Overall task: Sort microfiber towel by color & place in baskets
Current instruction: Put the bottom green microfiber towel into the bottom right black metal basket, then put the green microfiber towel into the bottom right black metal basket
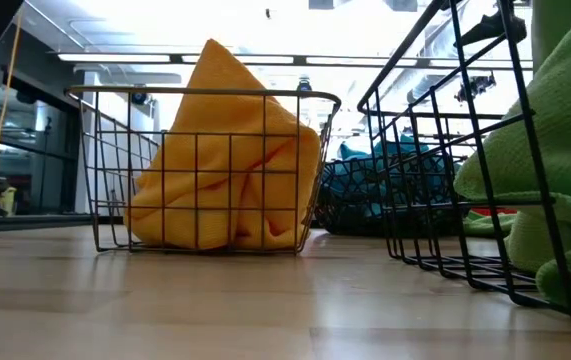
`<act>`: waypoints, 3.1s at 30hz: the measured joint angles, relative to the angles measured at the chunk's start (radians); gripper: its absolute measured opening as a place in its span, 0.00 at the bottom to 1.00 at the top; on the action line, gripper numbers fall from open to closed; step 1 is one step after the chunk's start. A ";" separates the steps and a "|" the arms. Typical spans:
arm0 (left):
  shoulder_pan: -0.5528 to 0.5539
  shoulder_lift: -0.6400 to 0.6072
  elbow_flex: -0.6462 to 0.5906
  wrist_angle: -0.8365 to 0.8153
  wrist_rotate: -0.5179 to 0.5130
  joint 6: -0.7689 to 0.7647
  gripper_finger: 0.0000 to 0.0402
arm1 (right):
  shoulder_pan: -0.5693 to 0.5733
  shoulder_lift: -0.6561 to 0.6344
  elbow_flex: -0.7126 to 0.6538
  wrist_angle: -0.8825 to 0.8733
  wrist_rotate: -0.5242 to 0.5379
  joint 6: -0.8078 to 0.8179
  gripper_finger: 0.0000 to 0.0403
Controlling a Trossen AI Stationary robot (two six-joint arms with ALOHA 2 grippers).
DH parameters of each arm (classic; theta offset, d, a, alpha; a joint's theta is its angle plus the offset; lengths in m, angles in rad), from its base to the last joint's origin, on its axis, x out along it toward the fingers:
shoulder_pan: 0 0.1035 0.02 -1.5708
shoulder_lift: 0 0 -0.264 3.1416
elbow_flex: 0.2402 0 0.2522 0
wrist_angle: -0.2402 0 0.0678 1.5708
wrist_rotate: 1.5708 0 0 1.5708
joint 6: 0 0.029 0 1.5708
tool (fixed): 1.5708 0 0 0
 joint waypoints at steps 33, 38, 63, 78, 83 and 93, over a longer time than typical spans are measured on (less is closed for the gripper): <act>-0.030 -0.018 -0.004 -0.608 0.040 0.423 0.55 | -0.002 0.137 0.000 -0.055 0.252 0.152 0.84; -0.042 -0.037 0.004 -0.648 -0.272 0.613 0.55 | -0.004 0.174 0.000 -0.089 0.371 0.116 0.84; 0.453 -0.294 0.145 -1.200 -0.207 0.466 0.55 | -0.396 0.266 -0.313 0.277 0.287 0.267 0.84; 0.834 -0.697 0.146 -1.014 -0.167 0.676 0.55 | -0.396 0.485 -0.314 0.344 0.546 0.954 0.75; 0.949 -0.750 0.146 -1.026 -0.079 0.763 0.55 | -0.364 0.559 -0.314 0.222 0.531 1.164 0.75; 1.108 -0.739 0.144 -1.038 0.004 0.803 0.55 | -0.310 0.559 -0.314 0.011 0.585 1.542 0.75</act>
